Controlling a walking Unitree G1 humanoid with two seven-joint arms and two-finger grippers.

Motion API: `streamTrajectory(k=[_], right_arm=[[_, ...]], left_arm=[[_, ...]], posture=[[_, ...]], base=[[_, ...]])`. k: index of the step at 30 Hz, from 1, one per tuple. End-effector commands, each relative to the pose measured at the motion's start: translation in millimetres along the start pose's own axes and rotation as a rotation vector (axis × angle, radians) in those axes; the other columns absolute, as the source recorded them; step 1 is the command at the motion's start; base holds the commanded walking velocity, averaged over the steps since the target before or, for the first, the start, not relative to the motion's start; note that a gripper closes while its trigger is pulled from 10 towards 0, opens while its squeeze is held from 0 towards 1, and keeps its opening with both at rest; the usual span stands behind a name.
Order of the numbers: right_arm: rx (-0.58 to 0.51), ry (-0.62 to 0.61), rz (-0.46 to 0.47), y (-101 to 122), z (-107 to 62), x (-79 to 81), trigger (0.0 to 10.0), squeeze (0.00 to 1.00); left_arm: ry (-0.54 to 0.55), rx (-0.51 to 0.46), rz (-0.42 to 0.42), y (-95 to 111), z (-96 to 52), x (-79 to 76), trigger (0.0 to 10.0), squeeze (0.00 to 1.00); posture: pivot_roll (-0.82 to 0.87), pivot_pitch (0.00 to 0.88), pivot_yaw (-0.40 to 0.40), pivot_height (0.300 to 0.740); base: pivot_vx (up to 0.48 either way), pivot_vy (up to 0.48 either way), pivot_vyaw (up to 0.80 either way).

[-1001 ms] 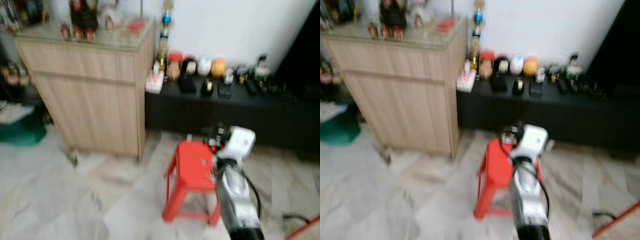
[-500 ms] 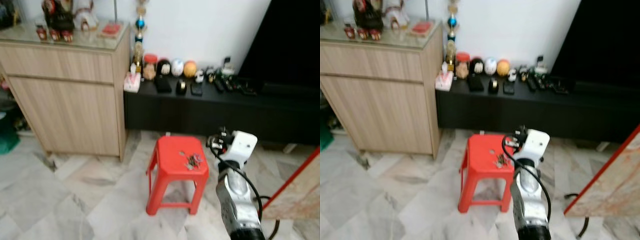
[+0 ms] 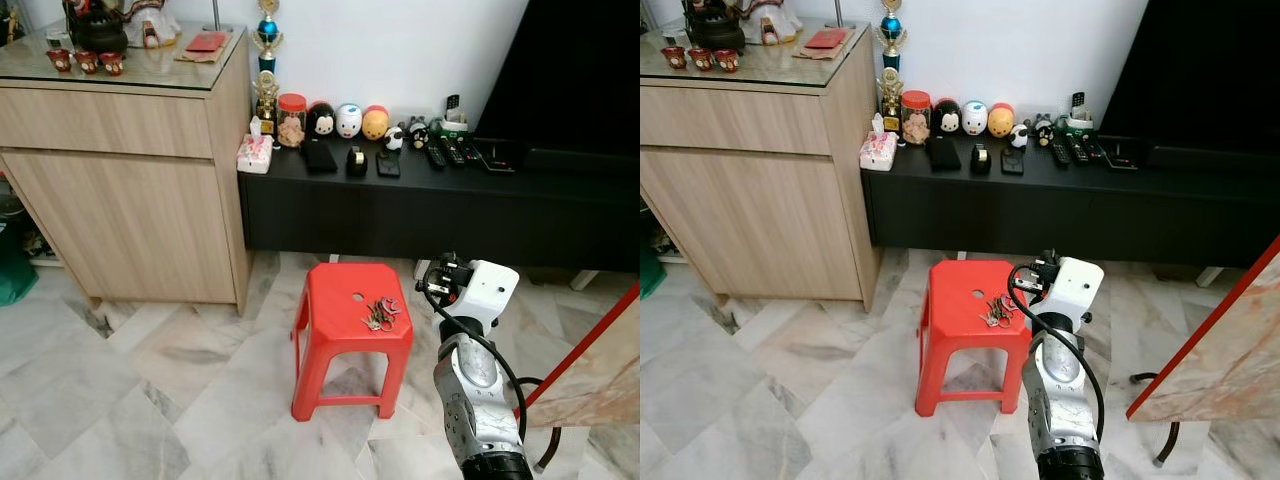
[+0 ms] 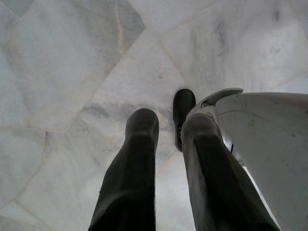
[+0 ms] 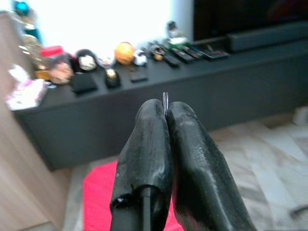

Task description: Hang keys on a hook

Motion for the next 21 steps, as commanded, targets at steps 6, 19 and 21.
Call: streamTrajectory(k=[6, 19, 21], right_arm=[[0.041, -0.12, 0.032, -4.6, 1.3, -24.2, 10.0, 0.0], [0.045, -0.129, 0.053, -4.0, 0.3, -21.5, 10.0, 0.0], [0.048, -0.133, 0.058, -3.6, 0.8, -21.4, 10.0, 0.0]], left_arm=[[-0.013, 0.008, 0.024, -2.7, -0.2, -3.7, 10.0, 0.0], [-0.016, 0.018, 0.02, -11.6, -2.4, -8.4, 10.0, 0.0], [-0.015, 0.019, 0.017, -12.3, -2.7, -7.9, 10.0, 0.0]], posture=[[0.09, 0.0, -0.107, 0.74], [0.09, 0.0, -0.111, 0.74], [0.09, 0.0, -0.111, 0.74]], base=[[0.0, -0.041, 0.0], [0.0, -0.383, 0.0], [0.0, -0.409, 0.0]])
Point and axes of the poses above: a point about 5 cm out from each wrist's last joint towards the gripper, its own z axis pointing out of the wrist towards the gripper, its own y axis along the axis of the wrist's last joint, x = y × z, the point moved 2 cm from there along z, pointing out of the wrist towards the gripper, and after that the axes turned 6 degrees about -z, right-handed, at the moved point
